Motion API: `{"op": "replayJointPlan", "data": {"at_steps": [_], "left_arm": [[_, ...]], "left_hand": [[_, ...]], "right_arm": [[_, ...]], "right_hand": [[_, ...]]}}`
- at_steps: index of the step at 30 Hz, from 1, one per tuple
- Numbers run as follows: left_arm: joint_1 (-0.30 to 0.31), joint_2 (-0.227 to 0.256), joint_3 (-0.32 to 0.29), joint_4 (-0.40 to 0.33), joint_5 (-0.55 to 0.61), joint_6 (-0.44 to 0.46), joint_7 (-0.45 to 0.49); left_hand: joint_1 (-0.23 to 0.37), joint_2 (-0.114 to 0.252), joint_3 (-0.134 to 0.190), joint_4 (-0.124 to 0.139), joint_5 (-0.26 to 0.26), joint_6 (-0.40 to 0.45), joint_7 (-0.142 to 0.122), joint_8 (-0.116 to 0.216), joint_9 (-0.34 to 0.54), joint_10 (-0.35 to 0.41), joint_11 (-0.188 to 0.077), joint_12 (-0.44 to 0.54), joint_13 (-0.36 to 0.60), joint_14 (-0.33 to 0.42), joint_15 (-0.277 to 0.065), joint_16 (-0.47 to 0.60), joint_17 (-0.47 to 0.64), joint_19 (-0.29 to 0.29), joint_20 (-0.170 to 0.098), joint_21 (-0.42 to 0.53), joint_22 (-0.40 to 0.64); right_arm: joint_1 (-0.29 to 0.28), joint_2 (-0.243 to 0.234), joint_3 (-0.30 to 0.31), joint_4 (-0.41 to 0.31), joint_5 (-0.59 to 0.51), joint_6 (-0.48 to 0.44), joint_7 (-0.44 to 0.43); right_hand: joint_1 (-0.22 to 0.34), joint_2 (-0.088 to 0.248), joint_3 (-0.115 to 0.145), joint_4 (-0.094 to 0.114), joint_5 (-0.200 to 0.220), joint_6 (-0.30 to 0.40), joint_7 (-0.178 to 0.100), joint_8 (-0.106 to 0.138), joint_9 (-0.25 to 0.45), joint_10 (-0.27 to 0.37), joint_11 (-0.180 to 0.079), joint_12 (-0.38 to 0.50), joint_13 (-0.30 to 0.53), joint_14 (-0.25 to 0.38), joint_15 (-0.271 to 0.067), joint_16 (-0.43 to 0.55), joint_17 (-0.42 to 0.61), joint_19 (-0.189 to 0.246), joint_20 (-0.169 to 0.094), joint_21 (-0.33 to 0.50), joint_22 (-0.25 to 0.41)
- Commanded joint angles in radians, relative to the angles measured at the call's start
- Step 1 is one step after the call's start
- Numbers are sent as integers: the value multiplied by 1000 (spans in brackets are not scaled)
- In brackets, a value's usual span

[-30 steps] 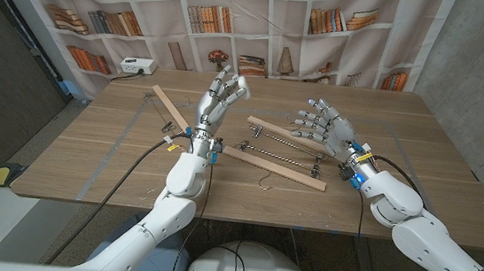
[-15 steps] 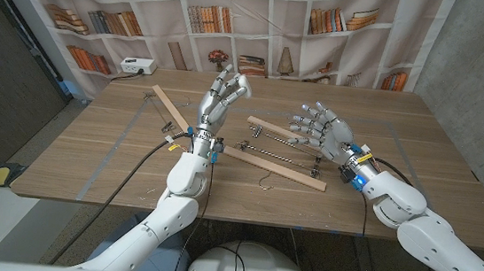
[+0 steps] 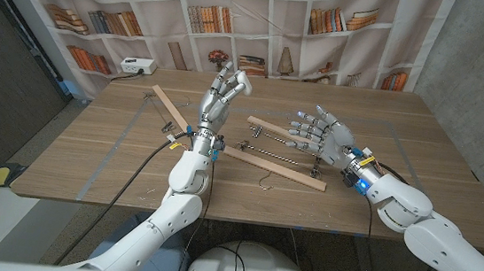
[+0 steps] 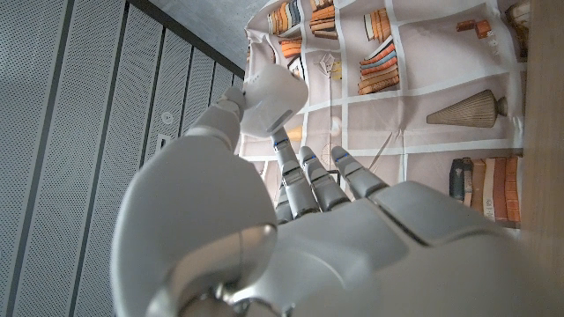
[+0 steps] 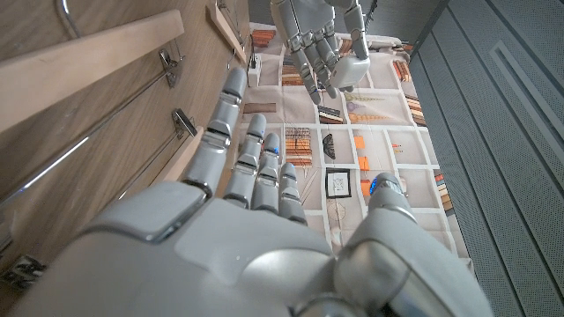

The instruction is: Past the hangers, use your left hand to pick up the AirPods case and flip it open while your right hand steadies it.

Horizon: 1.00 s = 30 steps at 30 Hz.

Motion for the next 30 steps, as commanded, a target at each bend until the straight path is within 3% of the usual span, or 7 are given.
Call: {"op": "replayJointPlan", "data": {"at_steps": [1, 7, 8, 10, 15, 24, 30], "left_arm": [[-14, -18, -8, 34, -54, -7, -61], [-18, -32, -6, 48, -118, -8, -123], [-17, -33, -6, 47, -136, -4, -138], [-18, -35, -6, 48, -147, -2, -154], [-16, -39, -7, 43, -191, 17, -201], [-15, -49, -8, 37, -236, 44, -263], [-20, -61, -10, 44, -272, 61, -311]], "left_hand": [[5, 10, -6, 0, 7, 4, -5, -3, 2, 131, -123, 6, 189, -2, -3, 3, 2, 2, 3, 0, 3], [6, 10, -8, 0, 7, 4, -5, -4, 2, 133, -123, 5, 190, 0, -4, 4, 2, 2, 3, 0, 3], [6, 10, -9, -1, 7, 4, -5, -4, 2, 133, -123, 5, 190, 0, -3, 4, 2, 2, 3, 0, 3], [7, 11, -9, -1, 7, 4, -6, -4, 2, 133, -123, 5, 190, 0, -3, 4, 2, 2, 3, 0, 3], [10, 11, -10, -2, 8, 3, -6, -4, 2, 133, -123, 3, 191, 0, -5, 4, 2, 2, 2, 0, 3], [13, 13, -12, -3, 9, 2, -6, -5, 2, 132, -123, 1, 193, 0, -5, 3, 2, 1, 2, 0, 3], [14, 13, -14, -3, 10, 3, -6, -4, 2, 132, -124, -1, 194, 0, -4, 3, 2, 2, 2, 0, 3]], "right_arm": [[-20, -16, 18, -5, 69, -34, 49], [-24, -20, 24, -9, 109, -63, 63], [-26, -19, 26, -11, 114, -67, 60], [-27, -19, 27, -10, 121, -72, 66], [-18, -15, 22, 0, 142, -88, 91], [8, -4, 9, 11, 154, -101, 124], [22, 4, 0, 17, 169, -115, 141]], "right_hand": [[3, -5, 4, -1, 2, 61, 3, 19, 5, 34, -6, 19, 11, 16, -18, 11, 12, 22, -26, 10, 5], [8, 11, 4, 1, 2, 103, 14, 10, 4, 146, -11, 84, 35, 116, -55, 68, 54, 60, -53, 30, 10], [11, 12, 3, 0, 3, 116, 20, 7, 4, 169, -22, 104, 44, 134, -61, 80, 67, 74, -62, 36, 11], [15, 13, 1, -2, 2, 136, 23, 4, 5, 198, -16, 131, 56, 173, -72, 102, 86, 90, -74, 45, 12], [36, 17, -4, -8, 1, 176, 23, -17, 10, 295, -43, 242, 122, 290, -110, 180, 165, 137, -113, 80, 25], [57, 17, -16, -8, 0, 187, 19, -40, 16, 346, -69, 365, 221, 409, -138, 280, 281, 220, -176, 160, 67], [83, 16, -25, -9, 0, 214, 21, -44, 21, 433, -117, 511, 336, 509, -178, 386, 415, 247, -214, 244, 135]]}}
